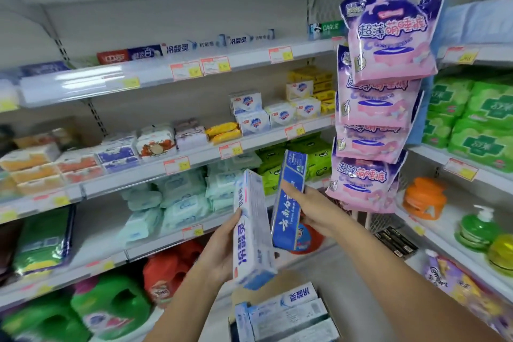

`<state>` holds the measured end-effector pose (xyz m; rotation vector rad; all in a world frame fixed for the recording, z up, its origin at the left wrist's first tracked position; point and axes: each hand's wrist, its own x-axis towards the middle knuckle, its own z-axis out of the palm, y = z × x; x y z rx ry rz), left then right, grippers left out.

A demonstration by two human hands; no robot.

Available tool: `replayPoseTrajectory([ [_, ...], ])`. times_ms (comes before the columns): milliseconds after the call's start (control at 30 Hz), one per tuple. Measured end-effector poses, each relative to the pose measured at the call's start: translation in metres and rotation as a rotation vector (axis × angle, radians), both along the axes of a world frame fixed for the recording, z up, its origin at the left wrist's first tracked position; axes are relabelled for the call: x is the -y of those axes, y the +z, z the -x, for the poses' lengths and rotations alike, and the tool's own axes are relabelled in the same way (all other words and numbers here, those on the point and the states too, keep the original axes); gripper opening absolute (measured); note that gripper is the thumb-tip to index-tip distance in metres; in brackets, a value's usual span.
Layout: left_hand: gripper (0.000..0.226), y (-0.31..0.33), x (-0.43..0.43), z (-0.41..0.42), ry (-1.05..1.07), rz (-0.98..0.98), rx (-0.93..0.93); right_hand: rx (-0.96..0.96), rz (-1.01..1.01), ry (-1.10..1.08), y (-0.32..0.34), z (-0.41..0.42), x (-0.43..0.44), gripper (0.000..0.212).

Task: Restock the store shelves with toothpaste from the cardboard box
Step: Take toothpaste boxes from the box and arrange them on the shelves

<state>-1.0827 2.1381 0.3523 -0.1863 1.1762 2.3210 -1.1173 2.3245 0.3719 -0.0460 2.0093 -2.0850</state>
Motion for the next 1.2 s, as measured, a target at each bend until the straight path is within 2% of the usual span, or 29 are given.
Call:
replayPoseTrajectory([
  [67,0.039,0.0,0.011,0.003,0.102,0.029,-0.06,0.043,-0.036,-0.022,0.0,0.002,0.002,0.06],
  [100,0.037,0.003,0.013,0.003,0.149,0.065,-0.086,0.048,-0.058,-0.025,0.0,0.004,0.003,0.063],
  [233,0.048,0.012,0.023,0.011,0.227,0.388,-0.285,0.061,-0.097,-0.038,0.009,0.014,0.008,0.055],
  [300,0.044,0.016,0.027,0.012,0.245,0.464,-0.312,0.06,-0.101,-0.024,0.016,0.02,0.011,0.051],
  [400,0.037,0.02,0.029,0.021,0.274,0.529,-0.304,0.034,-0.117,0.021,0.026,0.031,0.018,0.048],
  [500,0.042,0.02,0.029,0.037,0.331,0.553,-0.219,-0.032,-0.096,0.063,0.03,0.047,0.024,0.046],
  [567,0.048,0.024,0.027,0.052,0.343,0.525,-0.164,-0.052,-0.092,0.061,0.032,0.062,0.029,0.052],
  [667,0.049,0.043,0.023,0.076,0.265,0.478,-0.154,-0.031,-0.097,0.069,0.043,0.089,0.034,0.057],
  [733,0.04,0.059,0.017,0.089,0.227,0.474,-0.148,-0.02,-0.072,0.088,0.056,0.102,0.036,0.055],
  [1033,0.012,0.166,0.006,0.125,0.01,0.796,-0.474,-0.043,-0.097,0.072,0.16,0.136,0.013,0.053],
  [1133,0.024,0.211,0.0,0.128,-0.117,0.773,-0.535,-0.048,-0.117,0.088,0.199,0.141,0.003,0.056],
  [1200,0.027,0.239,-0.006,0.132,-0.137,0.767,-0.516,-0.055,-0.11,0.088,0.223,0.145,-0.005,0.046],
])
